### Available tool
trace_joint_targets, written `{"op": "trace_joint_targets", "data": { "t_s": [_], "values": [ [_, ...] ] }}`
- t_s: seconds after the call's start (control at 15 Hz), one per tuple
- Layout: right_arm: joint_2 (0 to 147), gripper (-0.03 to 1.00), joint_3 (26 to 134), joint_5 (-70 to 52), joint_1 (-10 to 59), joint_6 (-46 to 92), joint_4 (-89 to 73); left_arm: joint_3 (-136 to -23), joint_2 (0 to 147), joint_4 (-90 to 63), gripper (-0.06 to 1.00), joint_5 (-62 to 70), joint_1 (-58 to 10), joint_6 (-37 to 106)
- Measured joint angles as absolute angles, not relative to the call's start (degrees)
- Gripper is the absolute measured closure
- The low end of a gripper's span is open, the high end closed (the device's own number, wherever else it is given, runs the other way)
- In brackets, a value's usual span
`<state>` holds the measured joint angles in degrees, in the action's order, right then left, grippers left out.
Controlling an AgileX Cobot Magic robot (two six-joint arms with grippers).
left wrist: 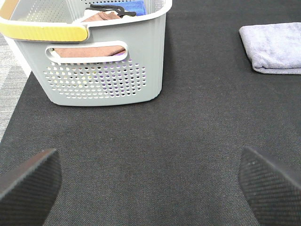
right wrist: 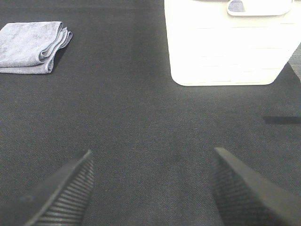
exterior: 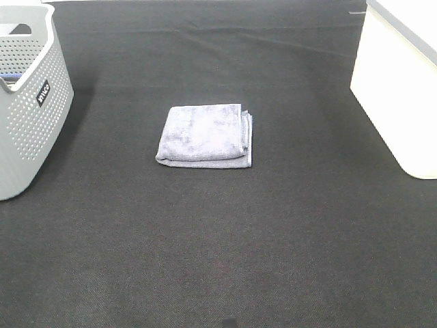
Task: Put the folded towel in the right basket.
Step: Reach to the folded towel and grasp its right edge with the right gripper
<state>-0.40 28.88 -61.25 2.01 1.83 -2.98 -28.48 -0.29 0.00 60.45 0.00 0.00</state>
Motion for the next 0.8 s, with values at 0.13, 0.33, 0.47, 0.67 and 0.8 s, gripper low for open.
{"op": "trace_joint_targets", "data": {
  "t_s": [0.13,0.33,0.47,0.67,0.8],
  "values": [
    [-0.4,0.3,28.88,-61.25,2.01,1.83,-2.98,-28.48,-0.29,0.0,-0.03,60.45,0.0,0.0],
    [-0.4,0.3,28.88,-61.25,2.01,1.83,-2.98,-28.48,-0.29,0.0,-0.03,60.45,0.0,0.0],
    [-0.4,0.3,28.88,-61.25,2.01,1.83,-2.98,-28.48,-0.29,0.0,-0.03,60.45,0.0,0.0],
    [-0.4,0.3,28.88,-61.25,2.01,1.83,-2.98,-28.48,-0.29,0.0,-0.03,60.45,0.0,0.0],
    [-0.4,0.3,28.88,-61.25,2.01,1.83,-2.98,-28.48,-0.29,0.0,-0.03,60.45,0.0,0.0]
  ]
}}
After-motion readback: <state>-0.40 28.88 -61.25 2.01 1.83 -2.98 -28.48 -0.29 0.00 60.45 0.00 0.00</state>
